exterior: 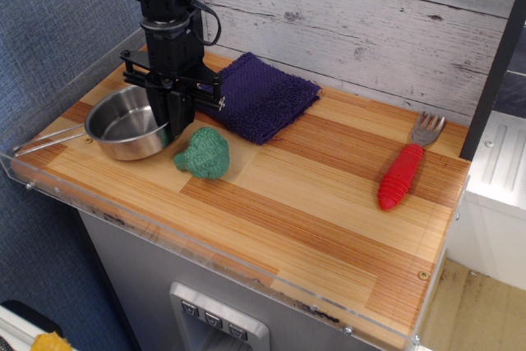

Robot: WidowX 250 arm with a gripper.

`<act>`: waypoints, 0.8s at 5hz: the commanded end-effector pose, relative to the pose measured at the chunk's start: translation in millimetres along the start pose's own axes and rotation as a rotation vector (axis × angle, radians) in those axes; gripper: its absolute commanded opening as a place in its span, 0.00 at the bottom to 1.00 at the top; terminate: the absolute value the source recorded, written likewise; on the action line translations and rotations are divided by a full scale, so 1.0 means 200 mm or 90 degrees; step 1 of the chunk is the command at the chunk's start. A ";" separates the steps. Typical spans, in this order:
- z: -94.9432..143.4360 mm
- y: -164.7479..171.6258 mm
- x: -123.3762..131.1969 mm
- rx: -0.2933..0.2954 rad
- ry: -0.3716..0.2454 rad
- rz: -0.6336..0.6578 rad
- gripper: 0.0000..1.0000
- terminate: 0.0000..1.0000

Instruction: Place the vessel behind the blue towel

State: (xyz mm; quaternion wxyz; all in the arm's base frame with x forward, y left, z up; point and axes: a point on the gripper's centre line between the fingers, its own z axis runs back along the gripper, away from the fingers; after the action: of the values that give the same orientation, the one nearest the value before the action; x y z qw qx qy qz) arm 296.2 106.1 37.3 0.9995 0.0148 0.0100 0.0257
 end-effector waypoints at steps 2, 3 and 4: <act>0.48 0.01 -0.06 0.002 -0.148 0.049 1.00 0.00; 0.63 0.03 -0.05 -0.036 -0.199 0.094 1.00 0.00; 0.65 0.01 -0.03 -0.057 -0.198 0.108 1.00 0.00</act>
State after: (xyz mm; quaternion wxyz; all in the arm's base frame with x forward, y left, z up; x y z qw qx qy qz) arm 295.1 101.1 148.9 0.9866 -0.0369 -0.1183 0.1064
